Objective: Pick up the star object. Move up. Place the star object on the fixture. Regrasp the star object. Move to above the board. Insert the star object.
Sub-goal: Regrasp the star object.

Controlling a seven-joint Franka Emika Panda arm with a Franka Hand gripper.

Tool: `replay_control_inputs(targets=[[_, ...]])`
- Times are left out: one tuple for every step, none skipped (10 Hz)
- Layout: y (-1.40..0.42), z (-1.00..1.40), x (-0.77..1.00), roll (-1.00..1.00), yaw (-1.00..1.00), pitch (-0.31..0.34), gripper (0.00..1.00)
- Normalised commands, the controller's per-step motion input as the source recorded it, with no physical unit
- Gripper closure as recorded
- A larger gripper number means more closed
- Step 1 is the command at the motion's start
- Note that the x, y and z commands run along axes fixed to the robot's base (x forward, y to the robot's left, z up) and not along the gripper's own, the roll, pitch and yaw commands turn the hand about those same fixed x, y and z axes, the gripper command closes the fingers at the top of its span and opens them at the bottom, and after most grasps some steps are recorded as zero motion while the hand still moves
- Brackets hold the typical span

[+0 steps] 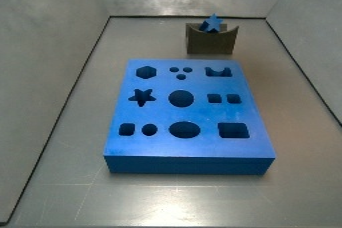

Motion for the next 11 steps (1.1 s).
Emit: replay_control_inputs(targets=[[-0.04, -0.02, 0.11, 1.0, 0.14, 0.2, 0.0], [-0.05, -0.02, 0.11, 0.78, 0.17, 0.19, 0.0], [-0.05, -0.02, 0.11, 0.59, 0.19, 0.17, 0.0], [-0.05, -0.02, 0.11, 0.47, 0.2, 0.156, 0.0], [-0.04, -0.01, 0.1, 0.24, 0.22, 0.108, 0.0], [-0.04, -0.01, 0.1, 0.19, 0.22, 0.083, 0.0], [-0.04, -0.01, 0.09, 0.14, 0.22, 0.041, 0.0], [-0.05, -0.01, 0.09, 0.13, 0.21, 0.024, 0.0], [0.07, -1.0, 0.04, 0.07, 0.22, 0.006, 0.0], [0.07, -1.0, 0.04, 0.07, 0.2, 0.0, 0.0], [0.06, -1.0, 0.06, 0.07, 0.17, -0.051, 0.0]])
